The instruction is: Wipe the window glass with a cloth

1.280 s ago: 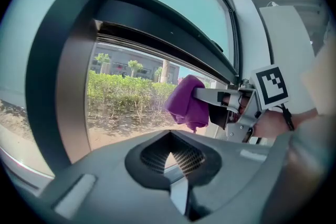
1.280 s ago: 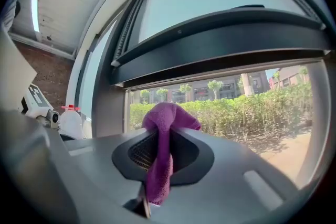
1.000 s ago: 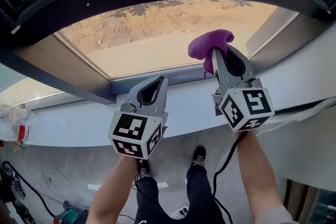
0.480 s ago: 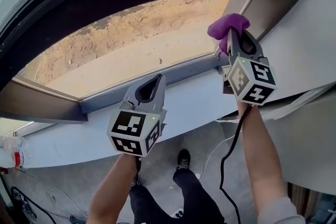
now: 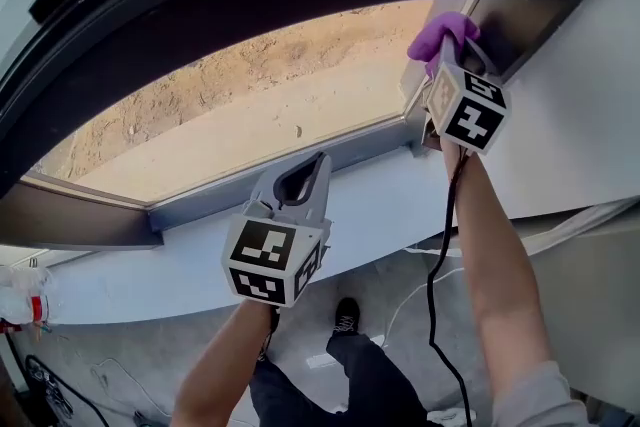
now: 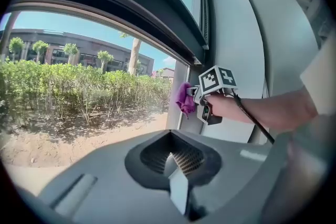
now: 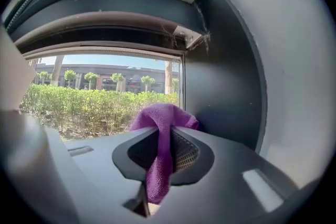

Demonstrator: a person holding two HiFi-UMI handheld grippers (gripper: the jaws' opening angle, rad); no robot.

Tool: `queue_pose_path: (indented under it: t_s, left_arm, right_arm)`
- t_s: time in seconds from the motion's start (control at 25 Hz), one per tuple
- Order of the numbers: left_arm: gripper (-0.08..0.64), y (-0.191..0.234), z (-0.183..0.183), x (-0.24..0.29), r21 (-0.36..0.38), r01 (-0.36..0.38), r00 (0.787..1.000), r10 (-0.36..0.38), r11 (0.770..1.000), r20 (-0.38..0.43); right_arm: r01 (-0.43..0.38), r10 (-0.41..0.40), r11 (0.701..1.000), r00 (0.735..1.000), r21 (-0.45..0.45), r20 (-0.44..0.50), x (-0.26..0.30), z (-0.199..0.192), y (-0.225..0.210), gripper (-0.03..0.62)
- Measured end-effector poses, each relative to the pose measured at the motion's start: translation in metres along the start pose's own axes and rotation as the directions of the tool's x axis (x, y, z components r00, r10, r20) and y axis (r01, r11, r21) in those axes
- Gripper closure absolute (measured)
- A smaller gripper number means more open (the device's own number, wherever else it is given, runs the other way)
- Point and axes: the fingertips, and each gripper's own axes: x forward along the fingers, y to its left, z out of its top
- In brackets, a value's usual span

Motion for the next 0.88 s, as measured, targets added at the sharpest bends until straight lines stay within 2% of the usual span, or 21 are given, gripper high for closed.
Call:
queue_pose_path:
  t_s: [0.2,0.28,0.36,0.56,0.72,0.88]
  left_arm:
    - [0.560,0.017,-0.001,0.003,-0.014,-0.034,0.999,0.034,0.999,-0.002]
    - [0.560,0.024,-0.003,0.001,-0.026,-0.046,0.999,0.046,0.999,-0.001]
    - [0.560,0.030,-0.005,0.000,-0.038,-0.056,0.998,0.056,0.998,0.000]
    - [0.560,0.047,-0.009,-0.013,-0.056,-0.083,0.996,0.084,0.995,0.003]
    - [0.560,0.062,-0.011,-0.042,-0.060,-0.110,0.994,0.110,0.992,0.009]
    - [0.560,0.082,-0.011,-0.077,-0.069,-0.149,0.989,0.150,0.986,0.009]
  right_arm:
    - [0.004,-0.004,1.000,1.000,0.018,-0.001,0.019,-0.006,-0.005,0.531]
    - [-0.027,0.027,0.999,1.000,0.033,0.014,0.018,-0.006,-0.001,0.534]
    - [-0.081,0.081,0.997,0.996,0.009,0.023,0.015,-0.007,0.010,0.532]
    - [-0.196,0.199,0.977,0.980,-0.079,0.026,-0.001,-0.007,0.059,0.532]
    - [-0.252,0.254,0.964,0.967,-0.086,0.020,-0.019,-0.008,0.106,0.531]
    - [-0.270,0.271,0.960,0.962,-0.071,0.012,-0.036,-0.003,0.144,0.531]
